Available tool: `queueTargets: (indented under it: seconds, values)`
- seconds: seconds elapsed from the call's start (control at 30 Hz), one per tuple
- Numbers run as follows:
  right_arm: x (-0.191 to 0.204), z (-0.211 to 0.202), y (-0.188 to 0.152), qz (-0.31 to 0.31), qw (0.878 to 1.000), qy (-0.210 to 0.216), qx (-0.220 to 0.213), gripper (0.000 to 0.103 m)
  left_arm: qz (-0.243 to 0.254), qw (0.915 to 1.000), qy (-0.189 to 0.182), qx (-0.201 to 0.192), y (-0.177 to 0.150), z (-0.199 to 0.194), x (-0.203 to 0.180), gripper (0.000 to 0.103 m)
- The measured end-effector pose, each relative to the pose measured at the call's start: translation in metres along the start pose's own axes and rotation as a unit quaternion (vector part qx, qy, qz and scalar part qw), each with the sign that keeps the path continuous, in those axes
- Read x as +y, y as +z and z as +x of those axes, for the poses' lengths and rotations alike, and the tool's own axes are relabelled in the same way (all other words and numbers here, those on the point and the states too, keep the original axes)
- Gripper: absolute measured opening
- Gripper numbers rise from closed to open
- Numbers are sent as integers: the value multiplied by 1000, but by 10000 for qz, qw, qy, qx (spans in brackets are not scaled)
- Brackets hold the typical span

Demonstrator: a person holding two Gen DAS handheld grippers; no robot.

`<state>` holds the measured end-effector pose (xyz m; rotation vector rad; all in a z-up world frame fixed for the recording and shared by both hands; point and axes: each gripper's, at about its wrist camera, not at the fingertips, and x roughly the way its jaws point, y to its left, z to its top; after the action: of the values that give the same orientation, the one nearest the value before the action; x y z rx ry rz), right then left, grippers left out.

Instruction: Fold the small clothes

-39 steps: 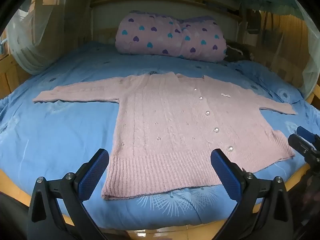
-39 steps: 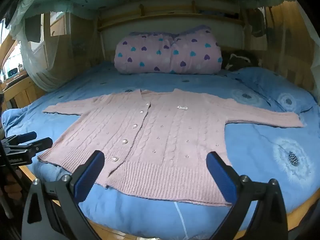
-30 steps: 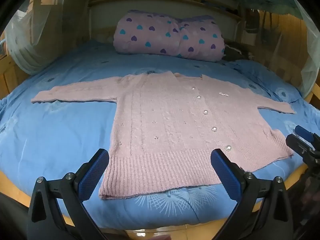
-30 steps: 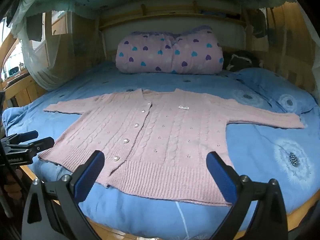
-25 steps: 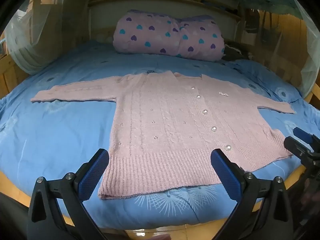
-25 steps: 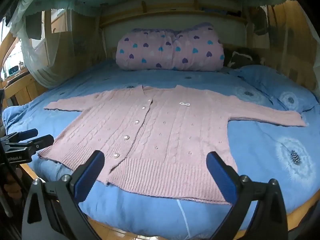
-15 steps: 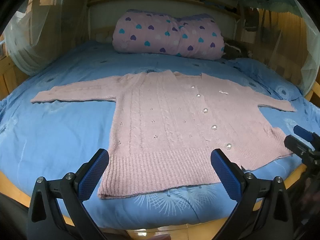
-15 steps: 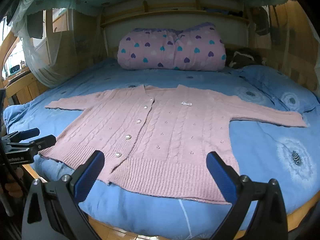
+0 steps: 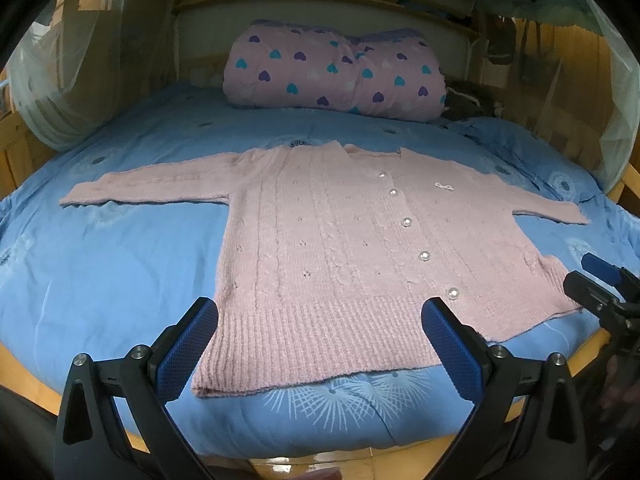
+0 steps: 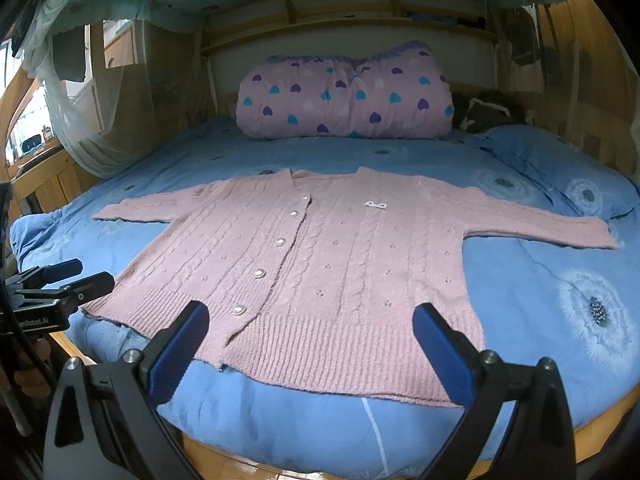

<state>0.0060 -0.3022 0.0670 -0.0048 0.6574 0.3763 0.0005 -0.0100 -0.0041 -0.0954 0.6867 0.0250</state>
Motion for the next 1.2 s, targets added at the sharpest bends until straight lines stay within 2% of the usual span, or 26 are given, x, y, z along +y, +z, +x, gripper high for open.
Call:
queueTargets:
  seconds: [1.2]
  values:
    - [9, 8, 0, -227, 9997, -21, 67, 103, -15, 9999, 36, -100, 3, -5, 2, 99]
